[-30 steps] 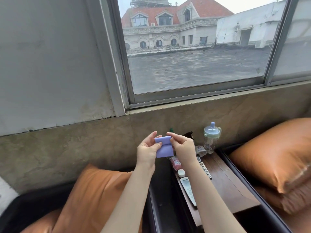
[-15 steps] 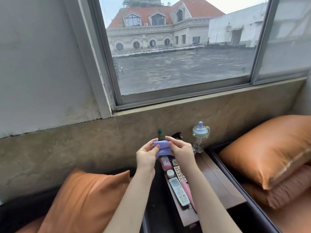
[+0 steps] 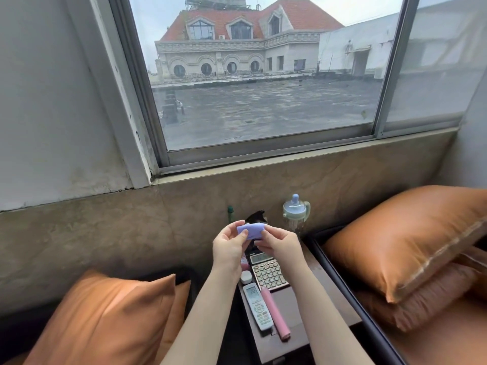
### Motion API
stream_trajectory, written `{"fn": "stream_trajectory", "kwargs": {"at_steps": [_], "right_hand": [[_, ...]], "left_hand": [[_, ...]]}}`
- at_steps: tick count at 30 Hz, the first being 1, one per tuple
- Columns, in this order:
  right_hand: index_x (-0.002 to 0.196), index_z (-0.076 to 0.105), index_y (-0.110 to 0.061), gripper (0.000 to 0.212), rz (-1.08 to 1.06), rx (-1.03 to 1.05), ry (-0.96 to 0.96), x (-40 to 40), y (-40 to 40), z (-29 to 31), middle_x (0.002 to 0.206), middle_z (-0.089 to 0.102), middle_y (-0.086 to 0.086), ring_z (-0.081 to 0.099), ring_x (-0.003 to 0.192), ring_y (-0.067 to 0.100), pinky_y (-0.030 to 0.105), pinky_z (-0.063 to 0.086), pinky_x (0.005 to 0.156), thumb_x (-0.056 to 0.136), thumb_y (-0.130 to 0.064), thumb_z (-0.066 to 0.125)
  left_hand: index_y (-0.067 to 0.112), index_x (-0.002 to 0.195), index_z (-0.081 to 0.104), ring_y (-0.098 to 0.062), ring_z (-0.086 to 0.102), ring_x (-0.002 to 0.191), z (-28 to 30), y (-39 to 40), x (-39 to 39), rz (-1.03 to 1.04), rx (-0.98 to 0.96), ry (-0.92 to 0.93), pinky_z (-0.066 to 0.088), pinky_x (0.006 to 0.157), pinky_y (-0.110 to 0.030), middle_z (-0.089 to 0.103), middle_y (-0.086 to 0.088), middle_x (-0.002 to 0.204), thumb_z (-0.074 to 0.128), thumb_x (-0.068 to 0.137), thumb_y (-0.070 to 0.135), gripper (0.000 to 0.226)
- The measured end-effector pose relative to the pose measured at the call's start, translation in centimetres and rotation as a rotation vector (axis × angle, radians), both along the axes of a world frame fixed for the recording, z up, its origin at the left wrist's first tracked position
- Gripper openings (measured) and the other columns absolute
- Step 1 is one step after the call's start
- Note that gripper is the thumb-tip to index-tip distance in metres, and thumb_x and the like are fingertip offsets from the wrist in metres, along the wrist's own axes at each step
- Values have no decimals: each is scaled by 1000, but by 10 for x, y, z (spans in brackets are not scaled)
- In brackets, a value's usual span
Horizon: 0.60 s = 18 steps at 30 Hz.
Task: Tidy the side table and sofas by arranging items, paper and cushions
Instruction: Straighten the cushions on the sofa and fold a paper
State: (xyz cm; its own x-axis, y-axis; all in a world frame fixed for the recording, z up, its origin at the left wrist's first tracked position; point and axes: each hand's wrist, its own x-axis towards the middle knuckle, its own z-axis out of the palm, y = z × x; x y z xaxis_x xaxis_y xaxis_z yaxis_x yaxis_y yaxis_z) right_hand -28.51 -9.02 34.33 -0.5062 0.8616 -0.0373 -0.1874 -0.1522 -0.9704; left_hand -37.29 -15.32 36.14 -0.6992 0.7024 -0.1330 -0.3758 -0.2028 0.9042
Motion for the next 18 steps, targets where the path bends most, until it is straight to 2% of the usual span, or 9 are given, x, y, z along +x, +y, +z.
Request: {"fn": "stream_trajectory", "kwargs": {"at_steps": [3, 7, 10, 13, 15, 18], "right_hand": [[103, 69, -4, 17, 28, 4, -10, 5, 11, -7, 90, 70, 14, 67, 76, 17, 21, 55, 69, 91, -9, 58], [97, 68, 2, 13, -74, 13, -94, 7, 23, -18, 78, 68, 9, 64, 68, 16, 20, 54, 64, 89, 1, 58], [91, 66, -4, 12, -76, -29, -125, 14, 28, -29, 77, 67, 8, 63, 66, 16, 19, 53, 59, 87, 4, 58], [95, 66, -1, 12, -24, -103, -182, 24, 28, -44, 85, 67, 12, 64, 76, 21, 23, 52, 66, 87, 2, 59], [99, 67, 3, 16, 8, -163, -215, 29, 28, -56, 91, 67, 16, 63, 82, 24, 26, 52, 70, 85, 3, 61], [99, 69, 4, 20, -32, -129, -294, 38, 27, -72, 83, 68, 13, 62, 79, 24, 28, 52, 69, 82, 9, 59]], "left_hand": [[5, 90, 59, -16, 65, 71, -7, 10, 5, -3, -28, 6, 56, 66, -19, 63, -10, 87, 48, 89, -16, 24], [4, 94, 61, -20, 62, 77, -21, 16, 9, -47, -133, -18, 53, 72, -24, 64, -11, 88, 50, 89, -11, 19], [4, 90, 62, -19, 62, 73, -35, 16, 14, -38, -197, -62, 54, 76, -27, 64, -11, 84, 57, 90, -3, 8], [3, 88, 63, -19, 61, 70, -56, 14, 21, 1, -258, -55, 55, 67, -22, 65, -13, 84, 60, 88, -3, 7], [-4, 96, 64, -18, 62, 70, -70, 10, 27, 20, -311, -38, 53, 61, -19, 65, -14, 84, 61, 87, -4, 10], [-10, 106, 63, -18, 63, 71, -88, 6, 39, 24, -379, -23, 53, 57, -15, 66, -19, 93, 62, 87, -4, 20]]}}
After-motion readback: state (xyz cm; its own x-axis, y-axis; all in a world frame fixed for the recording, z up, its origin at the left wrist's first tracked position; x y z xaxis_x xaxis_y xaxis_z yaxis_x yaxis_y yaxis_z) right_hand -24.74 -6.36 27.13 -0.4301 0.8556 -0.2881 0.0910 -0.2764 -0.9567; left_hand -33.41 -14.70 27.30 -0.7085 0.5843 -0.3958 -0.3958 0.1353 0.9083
